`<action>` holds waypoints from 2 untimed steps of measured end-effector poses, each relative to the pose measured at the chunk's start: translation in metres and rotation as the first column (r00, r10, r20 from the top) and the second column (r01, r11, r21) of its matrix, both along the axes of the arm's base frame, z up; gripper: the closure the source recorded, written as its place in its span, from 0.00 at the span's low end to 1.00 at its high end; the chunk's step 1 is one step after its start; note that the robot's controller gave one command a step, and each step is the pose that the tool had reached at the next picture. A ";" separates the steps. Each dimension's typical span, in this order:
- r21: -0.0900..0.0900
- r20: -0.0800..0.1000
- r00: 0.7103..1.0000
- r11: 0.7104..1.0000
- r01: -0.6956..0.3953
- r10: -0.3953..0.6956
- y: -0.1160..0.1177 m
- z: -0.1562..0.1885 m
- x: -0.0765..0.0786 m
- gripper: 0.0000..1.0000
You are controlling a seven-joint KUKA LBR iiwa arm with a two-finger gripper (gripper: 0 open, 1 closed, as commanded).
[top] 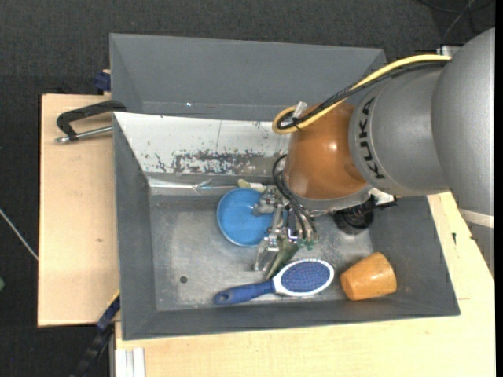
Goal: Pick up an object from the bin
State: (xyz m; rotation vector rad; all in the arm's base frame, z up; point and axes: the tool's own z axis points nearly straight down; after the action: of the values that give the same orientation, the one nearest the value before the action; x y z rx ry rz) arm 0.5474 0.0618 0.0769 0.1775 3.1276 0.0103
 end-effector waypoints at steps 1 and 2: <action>0.003 0.000 0.974 0.974 0.225 -0.225 -0.014 0.001 0.004 0.00; 0.005 -0.012 0.975 0.975 0.222 -0.222 -0.011 0.003 0.003 1.00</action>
Offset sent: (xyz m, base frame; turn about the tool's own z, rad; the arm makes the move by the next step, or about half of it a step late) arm 0.0013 -0.0183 -0.0027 0.2320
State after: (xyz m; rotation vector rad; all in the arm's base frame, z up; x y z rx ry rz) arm 0.5504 0.0509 0.0796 0.5283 3.0985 0.0170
